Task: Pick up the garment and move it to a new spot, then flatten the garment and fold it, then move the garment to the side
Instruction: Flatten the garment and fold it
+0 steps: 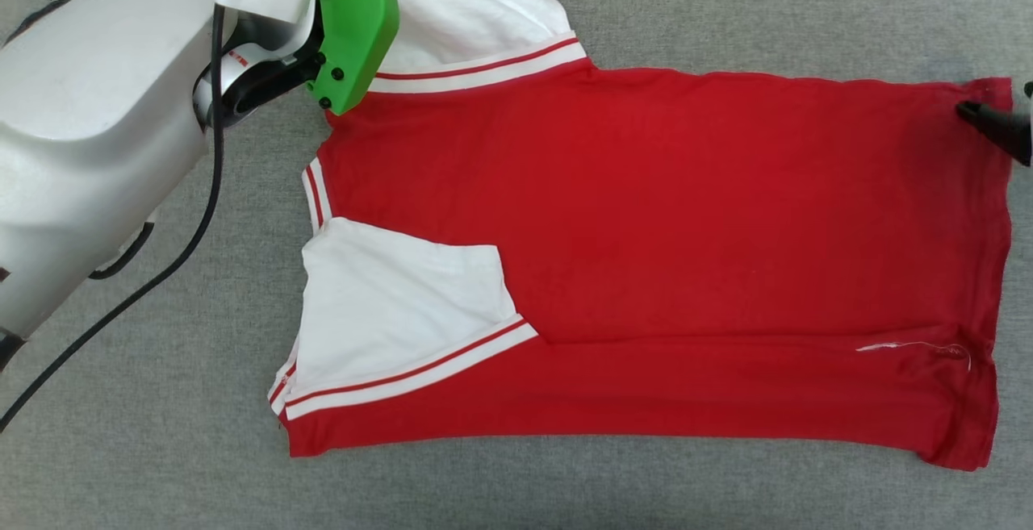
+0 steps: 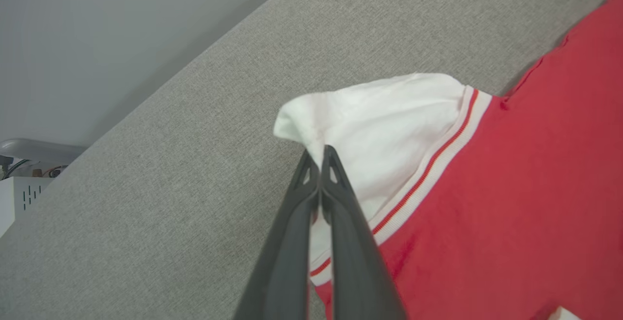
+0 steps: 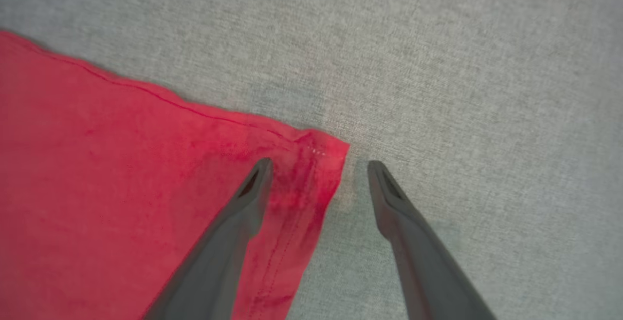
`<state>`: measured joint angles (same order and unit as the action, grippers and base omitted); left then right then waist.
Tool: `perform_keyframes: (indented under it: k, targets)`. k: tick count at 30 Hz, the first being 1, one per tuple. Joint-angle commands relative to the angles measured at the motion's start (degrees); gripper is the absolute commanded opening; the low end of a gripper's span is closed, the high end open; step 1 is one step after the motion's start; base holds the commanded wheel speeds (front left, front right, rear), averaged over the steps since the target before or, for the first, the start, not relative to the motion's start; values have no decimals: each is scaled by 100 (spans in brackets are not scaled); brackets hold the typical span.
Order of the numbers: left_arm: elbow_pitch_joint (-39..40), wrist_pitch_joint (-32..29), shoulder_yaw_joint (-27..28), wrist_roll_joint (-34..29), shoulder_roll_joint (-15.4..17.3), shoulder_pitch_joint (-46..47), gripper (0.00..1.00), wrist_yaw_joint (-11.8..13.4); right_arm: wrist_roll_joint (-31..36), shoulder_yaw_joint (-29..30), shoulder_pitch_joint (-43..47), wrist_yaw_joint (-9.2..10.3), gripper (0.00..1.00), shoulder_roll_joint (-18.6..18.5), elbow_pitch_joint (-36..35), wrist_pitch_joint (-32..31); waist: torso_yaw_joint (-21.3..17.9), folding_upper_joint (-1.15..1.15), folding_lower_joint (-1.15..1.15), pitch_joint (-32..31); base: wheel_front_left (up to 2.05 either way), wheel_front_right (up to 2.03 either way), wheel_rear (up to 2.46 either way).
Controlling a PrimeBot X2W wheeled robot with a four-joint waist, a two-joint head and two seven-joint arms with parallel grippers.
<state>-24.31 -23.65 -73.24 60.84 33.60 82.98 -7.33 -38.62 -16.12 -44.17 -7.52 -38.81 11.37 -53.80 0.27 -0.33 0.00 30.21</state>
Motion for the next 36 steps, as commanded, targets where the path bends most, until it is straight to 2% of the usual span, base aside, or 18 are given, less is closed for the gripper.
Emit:
perform_keyframes:
  k: [1,6,11,12,19,26,36]
  targets:
    - [27,48,-3,-92,-56,65,0,-15,66,-42,-98,3,100,83,169,4,84,33,0,106,0,0,0]
    - [62,104,-7,-107,-78,94,0,-15,71,-383,43,3,100,393,670,188,139,33,0,215,0,0,0]
    - [42,55,-9,-119,-37,37,0,-15,14,-751,115,3,100,433,933,547,105,33,0,220,0,0,0]
    - [25,65,-10,-128,-25,17,0,-15,34,-789,86,3,0,402,995,680,92,33,0,191,0,0,0]
    - [-92,193,-10,-68,-7,-295,0,-15,-29,-787,-42,3,0,262,1161,1717,35,33,0,-232,0,0,0]
    - [-115,339,-11,-82,12,-823,0,-15,-129,-996,284,3,0,-3,1001,2632,101,33,0,-824,0,0,0]
    - [240,684,-11,-186,200,-1741,0,-15,-246,-1068,1223,3,0,-280,593,3375,218,33,0,-1550,0,0,0]
